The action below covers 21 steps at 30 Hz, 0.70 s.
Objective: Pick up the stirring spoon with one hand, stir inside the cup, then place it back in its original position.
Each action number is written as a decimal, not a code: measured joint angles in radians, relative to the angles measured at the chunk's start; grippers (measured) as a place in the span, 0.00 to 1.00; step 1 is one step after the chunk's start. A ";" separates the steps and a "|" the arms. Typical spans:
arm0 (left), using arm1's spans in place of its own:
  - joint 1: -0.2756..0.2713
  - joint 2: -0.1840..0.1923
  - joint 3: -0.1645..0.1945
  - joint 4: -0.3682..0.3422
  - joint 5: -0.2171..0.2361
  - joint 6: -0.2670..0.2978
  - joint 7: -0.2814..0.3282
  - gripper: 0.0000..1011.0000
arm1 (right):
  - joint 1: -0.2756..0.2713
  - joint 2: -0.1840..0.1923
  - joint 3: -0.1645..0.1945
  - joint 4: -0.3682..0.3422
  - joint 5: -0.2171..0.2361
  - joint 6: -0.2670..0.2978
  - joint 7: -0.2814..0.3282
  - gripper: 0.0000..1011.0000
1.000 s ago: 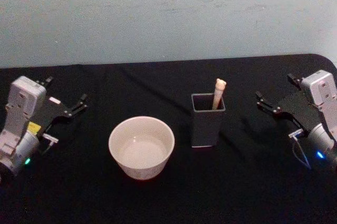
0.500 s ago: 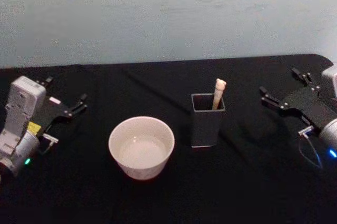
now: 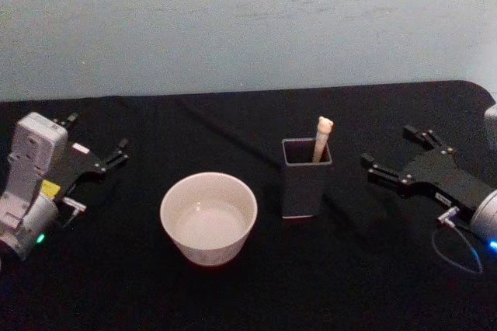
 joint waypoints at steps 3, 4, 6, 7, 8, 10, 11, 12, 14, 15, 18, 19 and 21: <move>0.000 0.000 0.000 0.000 0.000 0.000 0.000 0.99 | 0.006 -0.012 -0.001 -0.001 0.010 0.016 0.020 0.99; 0.000 0.000 0.000 0.000 0.000 0.000 0.000 0.99 | 0.011 -0.017 -0.002 -0.001 0.013 0.022 0.031 0.99; 0.000 0.000 0.000 0.000 0.000 0.000 0.000 0.99 | 0.017 -0.023 -0.003 0.002 0.018 0.029 0.044 0.99; 0.000 0.000 0.000 0.000 0.000 0.000 0.000 0.99 | 0.020 -0.026 -0.003 0.004 0.022 0.034 0.052 0.99; 0.000 0.000 0.000 0.000 0.000 0.000 0.000 0.99 | 0.027 -0.031 -0.003 0.008 0.033 0.045 0.069 0.99; 0.000 0.000 0.000 0.000 0.000 0.000 0.000 0.99 | 0.039 -0.040 -0.003 0.016 0.048 0.059 0.095 0.99; 0.000 0.000 0.000 0.000 0.000 0.000 0.000 0.99 | 0.043 -0.043 -0.003 0.019 0.053 0.063 0.103 0.99; 0.000 0.000 0.000 0.000 0.000 0.000 0.000 0.99 | 0.048 -0.046 -0.003 0.023 0.056 0.068 0.112 0.99; 0.000 0.000 0.000 0.000 0.000 0.000 0.000 0.99 | 0.063 -0.057 -0.005 0.032 0.061 0.079 0.130 0.99; 0.000 0.000 0.000 0.000 0.000 0.000 0.000 0.99 | 0.067 -0.060 -0.006 0.035 0.061 0.082 0.135 0.99; 0.000 0.000 0.000 0.000 0.000 0.000 0.000 0.99 | 0.085 -0.075 -0.013 0.049 0.059 0.090 0.151 0.99; 0.000 0.000 0.000 0.000 0.000 0.000 0.000 0.99 | 0.091 -0.079 -0.015 0.053 0.057 0.092 0.156 0.99; 0.000 0.000 0.000 0.000 0.000 0.000 0.000 0.99 | 0.102 -0.087 -0.021 0.062 0.051 0.095 0.163 0.99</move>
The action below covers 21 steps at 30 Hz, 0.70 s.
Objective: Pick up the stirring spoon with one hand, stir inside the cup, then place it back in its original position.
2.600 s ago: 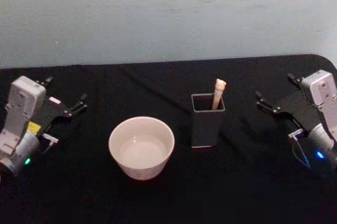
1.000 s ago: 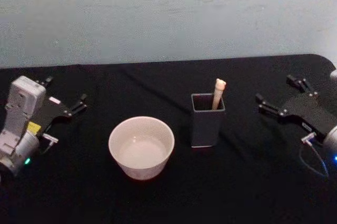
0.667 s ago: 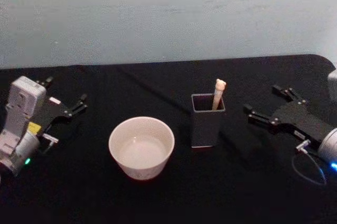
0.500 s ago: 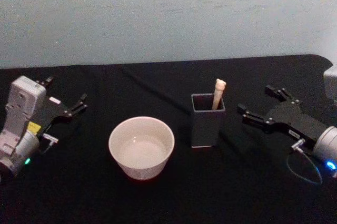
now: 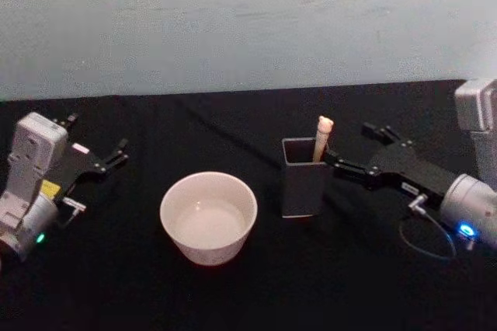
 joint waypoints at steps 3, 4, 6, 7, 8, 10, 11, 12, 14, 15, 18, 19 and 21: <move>0.000 0.000 0.000 0.000 0.000 0.000 0.000 0.99 | 0.020 -0.016 -0.010 0.017 -0.012 0.005 0.008 0.99; 0.000 0.000 0.000 0.000 0.000 0.000 0.000 0.99 | 0.030 -0.024 -0.015 0.028 -0.017 0.009 0.012 0.99; 0.000 0.000 0.000 0.000 0.000 0.000 0.000 0.99 | 0.041 -0.033 -0.019 0.039 -0.022 0.013 0.013 0.99; 0.000 0.000 0.000 0.000 0.000 0.000 0.000 0.99 | 0.052 -0.040 -0.023 0.050 -0.026 0.018 0.015 0.99; 0.000 0.000 0.000 0.000 0.000 0.000 0.000 0.99 | 0.057 -0.044 -0.024 0.054 -0.028 0.020 0.015 0.99; 0.000 0.000 0.000 0.000 0.000 0.000 0.000 0.99 | 0.068 -0.051 -0.028 0.067 -0.031 0.024 0.016 0.99; 0.000 0.000 0.000 0.000 0.000 0.000 0.000 0.99 | 0.078 -0.058 -0.031 0.077 -0.035 0.028 0.019 0.99; 0.000 0.000 0.000 0.000 0.000 0.000 0.000 0.99 | 0.086 -0.063 -0.034 0.086 -0.038 0.030 0.021 0.99; 0.000 0.000 0.000 0.000 0.000 0.000 0.000 0.99 | 0.094 -0.069 -0.036 0.095 -0.041 0.031 0.023 0.99; 0.000 0.000 0.000 0.000 0.000 0.000 0.000 0.99 | 0.098 -0.071 -0.037 0.100 -0.043 0.031 0.024 0.99; 0.000 0.000 0.000 0.000 0.000 0.000 0.000 0.99 | 0.111 -0.081 -0.041 0.115 -0.048 0.031 0.027 0.99; 0.000 0.000 0.000 0.000 0.000 0.000 0.000 0.99 | 0.114 -0.083 -0.042 0.119 -0.049 0.031 0.028 0.99; 0.000 0.000 0.000 0.000 0.000 0.000 0.000 0.99 | 0.124 -0.091 -0.044 0.131 -0.052 0.035 0.030 0.99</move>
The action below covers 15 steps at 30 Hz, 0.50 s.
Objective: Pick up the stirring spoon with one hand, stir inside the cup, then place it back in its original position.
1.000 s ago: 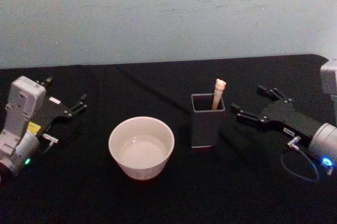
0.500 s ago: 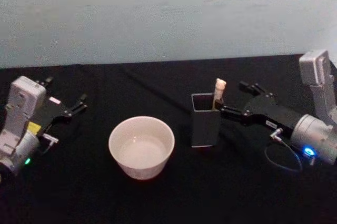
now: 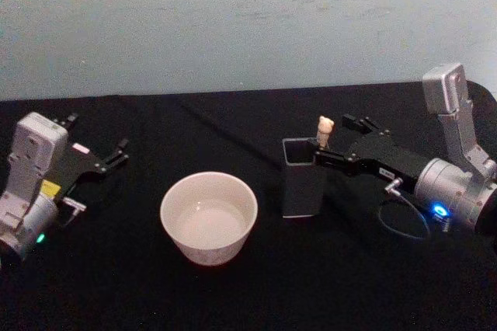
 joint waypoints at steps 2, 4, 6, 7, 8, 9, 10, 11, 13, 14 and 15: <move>0.000 0.000 0.000 0.000 0.000 0.000 0.000 0.99 | 0.004 -0.003 -0.001 0.005 -0.001 0.002 0.000 0.99; 0.000 0.000 0.000 0.000 0.000 0.000 0.000 0.99 | 0.007 -0.006 -0.002 0.009 -0.002 0.004 0.000 0.99; 0.000 0.000 0.000 0.000 0.000 0.000 0.000 0.99 | 0.010 -0.011 -0.002 0.013 -0.002 0.007 0.001 0.99; 0.000 0.000 0.000 0.000 0.000 0.000 0.000 0.99 | 0.012 -0.012 -0.002 0.015 -0.002 0.007 0.001 0.99; 0.000 0.000 0.000 0.000 0.000 0.000 0.000 0.99 | 0.014 -0.015 -0.002 0.018 -0.002 0.008 0.001 0.99; 0.000 0.000 0.000 0.000 0.000 0.000 0.000 0.99 | 0.015 -0.016 -0.002 0.019 -0.002 0.008 0.001 0.99; 0.000 0.000 0.000 0.000 0.000 0.000 0.000 0.99 | 0.016 -0.017 -0.002 0.020 -0.002 0.008 0.001 0.99; 0.000 0.000 0.000 0.000 0.000 0.000 0.000 0.99 | 0.018 -0.019 -0.001 0.022 -0.002 0.008 0.001 0.99; 0.000 0.000 0.000 0.000 0.000 0.000 0.000 0.99 | 0.019 -0.021 -0.001 0.023 -0.003 0.008 0.001 0.99; 0.000 0.000 0.000 0.000 0.000 0.000 0.000 0.99 | 0.020 -0.021 -0.001 0.023 -0.003 0.008 0.001 0.99; 0.000 0.000 0.000 0.000 0.000 0.000 0.000 0.99 | 0.020 -0.022 -0.001 0.024 -0.003 0.007 0.001 0.99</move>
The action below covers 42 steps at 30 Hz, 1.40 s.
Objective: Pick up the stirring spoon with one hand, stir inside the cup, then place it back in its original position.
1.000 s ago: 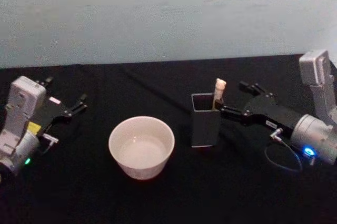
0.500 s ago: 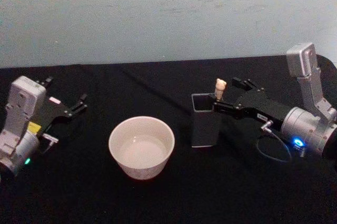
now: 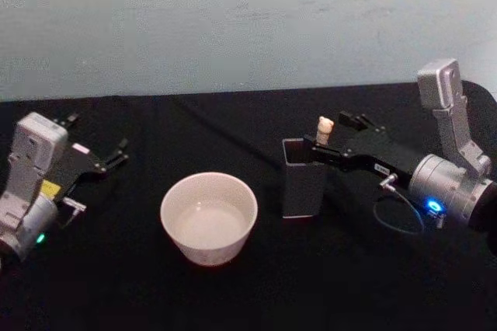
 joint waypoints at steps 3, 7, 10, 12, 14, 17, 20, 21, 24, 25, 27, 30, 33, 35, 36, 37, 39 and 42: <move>0.000 0.000 0.000 0.000 0.000 0.000 0.000 0.99 | 0.001 -0.001 0.000 0.001 -0.001 -0.001 0.001 0.99; 0.000 0.000 0.000 0.000 0.000 0.000 0.000 0.99 | 0.001 -0.001 0.001 0.001 0.000 -0.001 0.005 0.99; 0.000 0.000 0.000 0.000 0.000 0.000 0.000 0.99 | 0.001 -0.001 0.001 0.001 0.000 -0.001 0.005 0.99; 0.000 0.000 0.000 0.000 0.000 0.000 0.000 0.99 | 0.001 -0.001 0.001 0.001 0.000 -0.001 0.005 0.99; 0.000 0.000 0.000 0.000 0.000 0.000 0.000 0.99 | 0.000 -0.001 0.001 0.001 0.000 -0.002 0.004 0.99; 0.000 0.000 0.000 0.000 0.000 0.000 0.000 0.99 | 0.000 0.000 0.001 0.000 0.000 -0.002 0.004 0.99; 0.000 0.000 0.000 0.000 0.000 0.000 0.000 0.99 | 0.000 0.000 0.001 0.000 0.000 -0.002 0.004 0.99; 0.000 0.000 0.000 0.000 0.000 0.000 0.000 0.99 | 0.000 0.000 0.001 0.000 0.000 -0.002 0.004 0.99; 0.000 0.000 0.000 0.000 0.000 0.000 0.000 0.99 | 0.000 0.000 0.001 0.000 0.000 -0.002 0.003 0.99; 0.000 0.000 0.000 0.000 0.000 0.000 0.000 0.99 | 0.000 0.000 0.001 0.000 0.000 -0.002 0.003 0.99; 0.000 0.000 0.000 0.000 0.000 0.000 0.000 0.99 | -0.001 0.000 0.001 -0.001 0.000 -0.003 0.003 0.99; 0.000 0.000 0.000 0.000 0.000 0.000 0.000 0.99 | -0.001 0.000 0.001 -0.001 0.001 -0.003 0.003 0.99; 0.000 0.000 0.000 0.000 0.000 0.000 0.000 0.99 | -0.001 0.000 0.001 -0.001 0.001 -0.003 0.002 0.99; 0.000 0.000 0.000 0.000 0.000 0.000 0.000 0.99 | -0.001 0.000 0.001 -0.001 0.001 -0.003 0.002 0.97; 0.000 0.000 0.000 0.000 0.000 0.000 0.000 0.99 | -0.001 0.000 0.001 -0.001 0.001 -0.003 0.002 0.95; 0.000 0.000 0.000 0.000 0.000 0.000 0.000 0.99 | -0.001 0.000 0.001 -0.001 0.001 -0.003 0.002 0.91; 0.000 0.000 0.000 0.000 0.000 0.000 0.000 0.99 | -0.001 0.000 0.001 -0.001 0.001 -0.003 0.002 0.88; 0.000 0.000 0.000 0.000 0.000 0.000 0.000 0.99 | -0.001 0.000 0.001 -0.001 0.001 -0.003 0.002 0.80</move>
